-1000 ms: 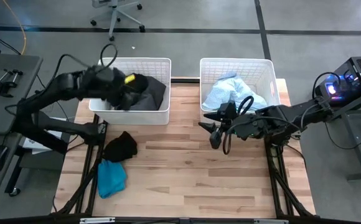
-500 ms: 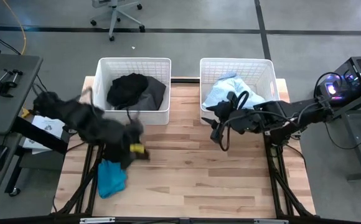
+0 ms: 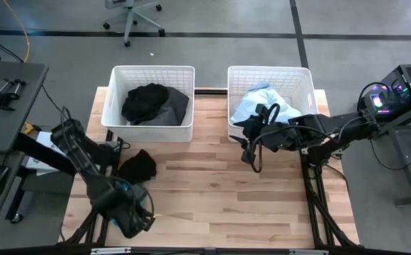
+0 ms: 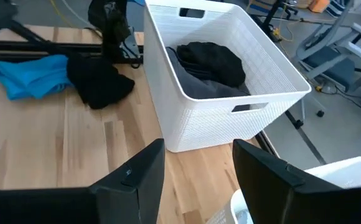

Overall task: Sort clothes
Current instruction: Put the blue short into the right white laundry bin

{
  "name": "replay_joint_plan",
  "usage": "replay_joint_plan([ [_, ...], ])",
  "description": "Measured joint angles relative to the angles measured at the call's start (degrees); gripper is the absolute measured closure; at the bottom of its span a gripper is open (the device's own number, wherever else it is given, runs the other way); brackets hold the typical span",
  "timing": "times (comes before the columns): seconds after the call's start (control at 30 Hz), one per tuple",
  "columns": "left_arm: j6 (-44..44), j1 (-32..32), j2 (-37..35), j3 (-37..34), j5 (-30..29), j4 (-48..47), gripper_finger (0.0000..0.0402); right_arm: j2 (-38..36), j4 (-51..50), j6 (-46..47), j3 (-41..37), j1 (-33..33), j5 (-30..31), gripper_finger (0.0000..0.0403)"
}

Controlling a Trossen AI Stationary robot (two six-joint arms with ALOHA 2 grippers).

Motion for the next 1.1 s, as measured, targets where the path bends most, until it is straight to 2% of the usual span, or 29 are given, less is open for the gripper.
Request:
replay_joint_plan([
  [0.13, -5.7, -0.6, 1.2, -5.3, 2.3, -0.2, 0.0246, 0.0, 0.5, -0.5, 0.0, 0.0, -1.9, 0.0227],
  [0.3, -8.8, -0.3, 1.0, -13.8, 2.4, 2.2, 0.0191, -0.2, 0.4, 0.3, 0.0, 0.0, -6.4, 0.0227],
  [0.4, -8.1, 0.2, 0.8, -19.9, 4.1, 7.3, 0.0165, -0.2, 0.4, 1.5, 0.0, 0.0, -7.8, 0.0227],
  [0.53, -4.9, 1.1, 0.8, -28.9, 6.3, 20.1, 0.0159, -0.2, 0.5, 4.3, 0.0, 0.1, -8.4, 0.0227],
  [0.63, -2.1, 2.3, 0.5, -33.6, 7.4, 27.9, 0.0182, -0.2, 1.9, 7.7, 0.0, 0.1, -10.4, 0.0227],
  [0.77, 5.7, 5.4, 0.6, -33.6, 7.8, 29.9, 0.0265, -0.2, 5.3, 9.7, 0.0, 0.1, -18.9, 0.0227],
  [0.83, 11.5, 7.4, 0.8, -31.9, 4.8, 30.4, 0.0324, -0.2, 7.1, 8.9, 0.0, 0.2, -25.4, 0.0227],
  [0.9, 17.1, 9.3, 0.7, -28.9, -1.2, 30.7, 0.0374, 0.0, 9.3, 8.0, 0.0, 0.2, -30.6, 0.0227],
  [1.0, 25.2, 12.2, -1.2, -23.1, -10.4, 31.3, 0.0375, 0.6, 11.5, 7.0, 0.0, 0.2, -31.9, 0.0227],
  [1.1, 35.3, 15.3, -2.9, -16.3, -16.1, 31.3, 0.0366, 1.5, 11.7, 6.2, 0.0, 0.1, -31.7, 0.0227],
])
